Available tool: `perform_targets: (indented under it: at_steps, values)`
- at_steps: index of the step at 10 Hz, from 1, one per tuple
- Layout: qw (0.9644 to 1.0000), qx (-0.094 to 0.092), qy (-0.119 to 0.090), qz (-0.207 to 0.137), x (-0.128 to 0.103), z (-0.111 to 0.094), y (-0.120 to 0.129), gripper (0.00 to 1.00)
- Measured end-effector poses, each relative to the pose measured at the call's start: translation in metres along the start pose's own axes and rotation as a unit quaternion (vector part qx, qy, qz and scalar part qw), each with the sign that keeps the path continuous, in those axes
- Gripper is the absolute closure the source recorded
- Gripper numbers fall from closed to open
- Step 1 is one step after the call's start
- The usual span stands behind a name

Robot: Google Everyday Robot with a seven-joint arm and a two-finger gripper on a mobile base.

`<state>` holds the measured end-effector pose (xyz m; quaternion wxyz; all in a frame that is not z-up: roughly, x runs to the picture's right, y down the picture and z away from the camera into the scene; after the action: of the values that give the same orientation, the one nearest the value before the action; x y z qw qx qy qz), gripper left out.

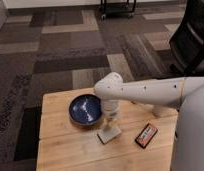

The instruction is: Wipe the white sponge on the table

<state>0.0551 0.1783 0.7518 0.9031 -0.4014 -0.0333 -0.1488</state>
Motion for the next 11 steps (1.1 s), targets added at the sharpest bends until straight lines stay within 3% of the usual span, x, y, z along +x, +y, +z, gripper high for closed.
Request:
perform_targets:
  at_steps: [1, 3, 4, 6, 7, 10, 11]
  values:
    - [1.0, 0.0, 0.0, 0.0, 0.0002, 0.0, 0.0001, 0.84]
    - [1.0, 0.0, 0.0, 0.001, 0.0007, 0.0001, 0.0003, 0.99]
    - [1.0, 0.0, 0.0, 0.001, 0.0007, 0.0001, 0.0003, 0.98]
    - [1.0, 0.0, 0.0, 0.001, 0.0008, 0.0001, 0.0003, 0.79]
    - [1.0, 0.0, 0.0, 0.001, 0.0009, 0.0001, 0.0003, 0.63]
    - [1.0, 0.0, 0.0, 0.001, 0.0008, 0.0001, 0.0003, 0.27]
    - [1.0, 0.0, 0.0, 0.001, 0.0008, 0.0001, 0.0003, 0.2]
